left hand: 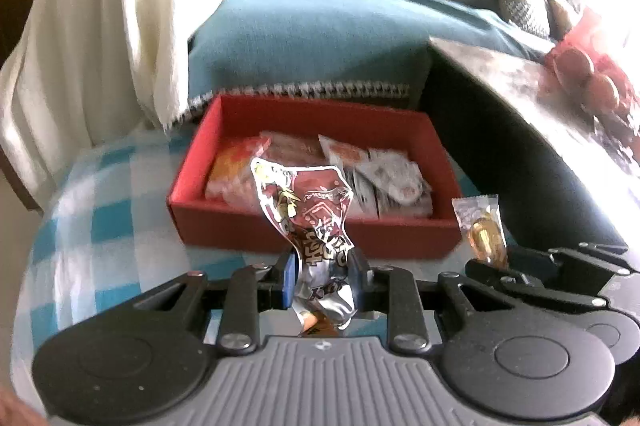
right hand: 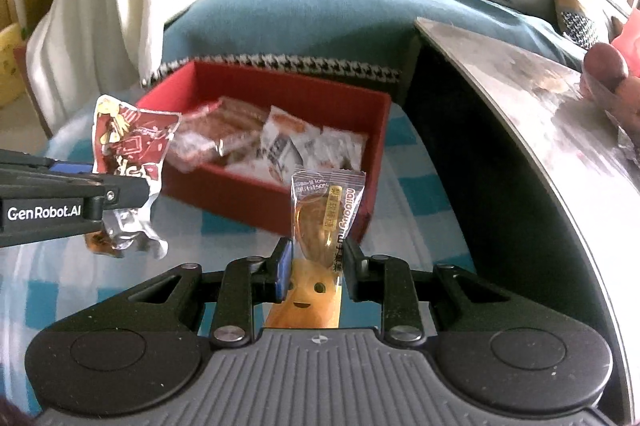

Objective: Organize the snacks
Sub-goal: 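Carry the chocolate wrapper and yellow packet over the red box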

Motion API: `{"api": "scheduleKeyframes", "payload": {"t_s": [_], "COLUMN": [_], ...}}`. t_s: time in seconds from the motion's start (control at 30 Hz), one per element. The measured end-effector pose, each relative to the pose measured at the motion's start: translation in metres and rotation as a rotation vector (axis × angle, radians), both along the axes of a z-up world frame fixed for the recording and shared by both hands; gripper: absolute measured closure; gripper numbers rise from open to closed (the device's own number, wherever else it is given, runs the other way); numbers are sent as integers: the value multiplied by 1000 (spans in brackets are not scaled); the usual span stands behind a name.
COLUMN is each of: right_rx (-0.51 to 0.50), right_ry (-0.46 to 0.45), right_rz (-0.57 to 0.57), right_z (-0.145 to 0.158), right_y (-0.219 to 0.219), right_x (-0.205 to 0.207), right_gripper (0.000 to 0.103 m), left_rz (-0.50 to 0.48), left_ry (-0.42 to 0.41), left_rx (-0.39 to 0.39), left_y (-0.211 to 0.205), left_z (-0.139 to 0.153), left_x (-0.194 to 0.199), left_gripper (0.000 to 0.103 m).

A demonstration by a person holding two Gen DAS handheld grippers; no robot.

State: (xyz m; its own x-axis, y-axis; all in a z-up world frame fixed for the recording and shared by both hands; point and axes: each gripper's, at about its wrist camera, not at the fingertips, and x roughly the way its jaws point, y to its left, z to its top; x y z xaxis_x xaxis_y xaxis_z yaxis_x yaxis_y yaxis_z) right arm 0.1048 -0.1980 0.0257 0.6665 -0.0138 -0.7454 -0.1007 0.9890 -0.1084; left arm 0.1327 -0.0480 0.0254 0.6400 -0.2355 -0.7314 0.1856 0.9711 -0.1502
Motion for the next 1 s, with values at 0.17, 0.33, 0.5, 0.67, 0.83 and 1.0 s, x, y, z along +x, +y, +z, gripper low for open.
{"api": "scheduleKeyframes", "payload": {"t_s": [0.17,0.33,0.5,0.67,0.83,1.0], "right_rx": [20,23,19,10,19,26], "right_ry": [-16,-36,-35,-33,-21,-2], "right_rz": [-3,-8,-25,-28,-30,-34], "right_z": [6,11,6,0,-8,-19], "right_y": [4,2,-1,-1,-4,-5], "right_x": [18,42,69,94,117,134], "right_gripper": [69,69,69,69,69,69], "left_rz": [14,31,44,42,47,61], "left_ry": [-19,-32,-47,-51,-40,-35], "left_rx": [-8,-1,-1,16,36,47], "left_y": [4,2,-2,-11,-18,-18], "left_z": [4,4,2,-7,-19,-27], "left_x": [18,37,59,81,98,112], "left_gripper": [82,82,82,82,82,82]}}
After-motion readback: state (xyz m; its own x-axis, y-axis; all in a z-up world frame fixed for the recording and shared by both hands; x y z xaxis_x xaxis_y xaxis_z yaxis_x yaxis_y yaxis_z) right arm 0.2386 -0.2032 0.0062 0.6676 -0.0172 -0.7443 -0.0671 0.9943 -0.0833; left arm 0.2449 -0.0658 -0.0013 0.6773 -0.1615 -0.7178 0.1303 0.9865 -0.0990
